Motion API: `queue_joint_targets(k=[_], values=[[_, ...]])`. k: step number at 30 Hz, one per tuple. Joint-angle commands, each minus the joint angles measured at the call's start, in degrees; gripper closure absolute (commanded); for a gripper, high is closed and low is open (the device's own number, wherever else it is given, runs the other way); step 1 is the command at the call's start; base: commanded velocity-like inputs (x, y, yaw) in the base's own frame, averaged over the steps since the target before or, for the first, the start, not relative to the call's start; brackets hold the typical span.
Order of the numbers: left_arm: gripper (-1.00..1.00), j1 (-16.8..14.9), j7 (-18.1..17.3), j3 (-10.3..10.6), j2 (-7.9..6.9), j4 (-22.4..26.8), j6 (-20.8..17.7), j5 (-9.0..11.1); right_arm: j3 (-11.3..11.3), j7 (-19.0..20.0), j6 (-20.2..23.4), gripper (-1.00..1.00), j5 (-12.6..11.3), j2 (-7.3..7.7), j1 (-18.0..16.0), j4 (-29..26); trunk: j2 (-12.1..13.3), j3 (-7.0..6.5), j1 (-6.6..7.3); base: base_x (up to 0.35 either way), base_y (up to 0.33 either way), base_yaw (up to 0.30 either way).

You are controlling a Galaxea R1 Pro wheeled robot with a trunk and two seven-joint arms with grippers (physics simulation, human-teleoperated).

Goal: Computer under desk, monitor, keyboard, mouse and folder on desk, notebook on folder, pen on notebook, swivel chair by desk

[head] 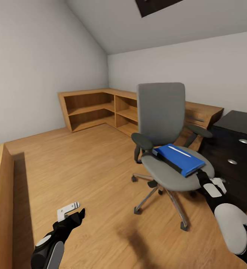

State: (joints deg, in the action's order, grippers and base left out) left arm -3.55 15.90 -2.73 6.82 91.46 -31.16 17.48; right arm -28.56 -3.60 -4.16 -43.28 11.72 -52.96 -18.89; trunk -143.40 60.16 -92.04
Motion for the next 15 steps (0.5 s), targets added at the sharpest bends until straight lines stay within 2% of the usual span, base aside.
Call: queue_joint_targets(k=[1, 4, 10, 15], values=[[-1.0, -0.1, 0.4, 0.0, 0.04, 0.0, -0.2, 0.6, 0.6, 0.2, -0.1, -1.0, -1.2, -0.03, 0.0, 0.0, 0.0, 0.04, 0.01, 0.045, 0.0, 0.28], [-1.0, -0.1, 0.3, 0.0, 0.04, 0.0, -0.2, 0.6, 0.6, 0.2, -0.1, -1.0, -1.2, -0.03, 0.0, -0.1, 0.0, 0.04, 0.01, 0.168, 0.0, 0.28], [-1.0, -0.1, 0.3, 0.0, 0.04, 0.0, -0.1, 0.6, 0.6, 0.2, -0.1, -1.0, -1.2, -0.03, 0.0, -0.1, 0.0, 0.04, 0.01, 0.29, 0.0, 0.28], [-1.0, -0.1, 0.2, 0.0, 0.04, 0.0, -0.1, 0.5, 0.6, 0.2, -0.1, -1.0, -1.2, -0.01, 0.0, -0.1, 0.0, 0.04, 0.01, 0.114, 0.0, 0.27]])
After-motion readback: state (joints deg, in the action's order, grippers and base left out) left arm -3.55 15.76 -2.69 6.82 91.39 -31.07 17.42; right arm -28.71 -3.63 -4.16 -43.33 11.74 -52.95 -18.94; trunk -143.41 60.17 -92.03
